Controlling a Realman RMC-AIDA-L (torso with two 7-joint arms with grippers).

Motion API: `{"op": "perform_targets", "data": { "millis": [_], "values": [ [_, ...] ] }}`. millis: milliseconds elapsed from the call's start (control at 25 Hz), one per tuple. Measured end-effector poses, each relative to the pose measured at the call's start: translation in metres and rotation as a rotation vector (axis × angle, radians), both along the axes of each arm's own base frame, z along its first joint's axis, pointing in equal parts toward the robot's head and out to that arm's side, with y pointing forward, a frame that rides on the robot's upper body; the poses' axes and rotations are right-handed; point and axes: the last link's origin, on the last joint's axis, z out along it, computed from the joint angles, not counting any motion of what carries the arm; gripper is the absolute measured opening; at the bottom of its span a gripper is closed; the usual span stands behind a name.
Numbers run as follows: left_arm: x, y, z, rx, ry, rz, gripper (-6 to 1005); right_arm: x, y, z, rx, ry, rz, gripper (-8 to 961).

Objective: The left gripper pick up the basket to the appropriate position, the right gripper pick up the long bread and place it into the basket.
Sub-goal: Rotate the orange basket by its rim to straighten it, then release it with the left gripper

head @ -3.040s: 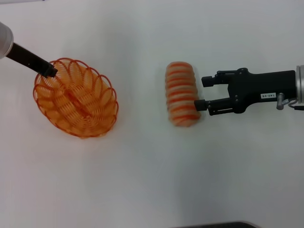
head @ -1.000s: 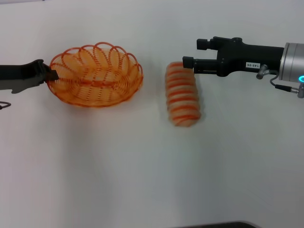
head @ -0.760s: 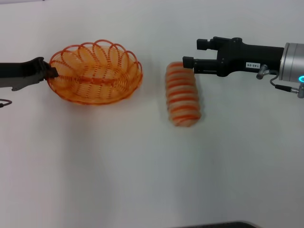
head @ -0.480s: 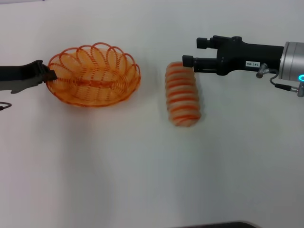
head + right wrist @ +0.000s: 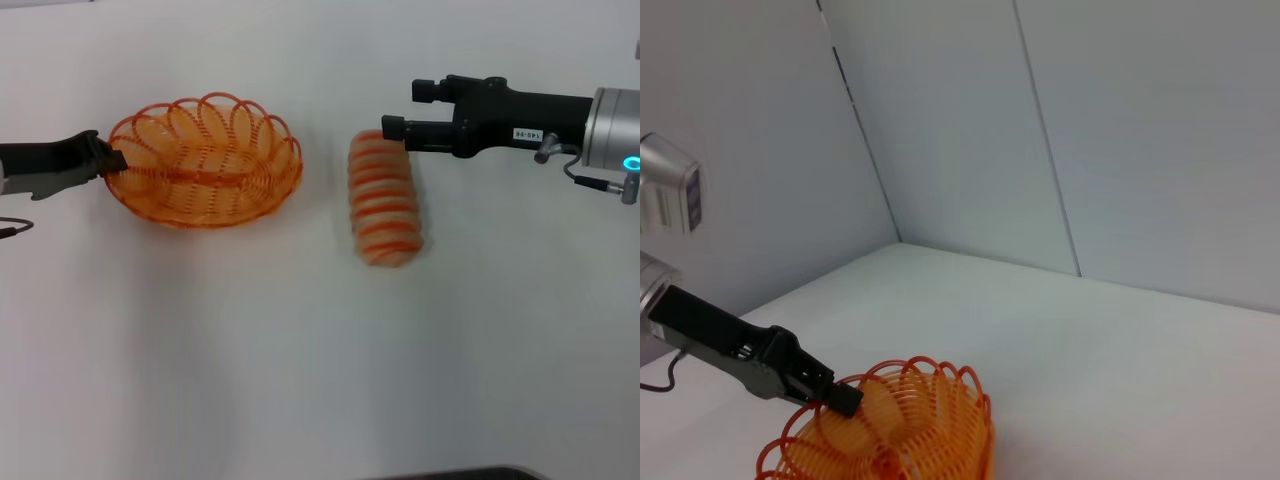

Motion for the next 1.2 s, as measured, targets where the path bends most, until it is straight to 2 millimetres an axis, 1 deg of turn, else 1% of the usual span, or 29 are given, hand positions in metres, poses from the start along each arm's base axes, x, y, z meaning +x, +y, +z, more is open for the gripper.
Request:
{"op": "perform_targets", "data": {
  "millis": [440, 1040, 1200],
  "values": [
    [-0.0068, -0.0030, -0.0028, 0.013, -0.013, 0.025, 71, 0.0000, 0.0003, -0.0004, 0.001, 0.002, -0.003, 845],
    [-0.0090, -0.0056, -0.0031, 0.013, -0.021, 0.033, 71, -0.0003, 0.0009, -0.0004, 0.005, 0.013, -0.009, 846],
    [-0.0083, -0.0059, -0.0034, 0.008, -0.022, 0.030, 113, -0.0003, 0.0009, -0.0004, 0.006, 0.013, -0.009, 846]
  ]
}}
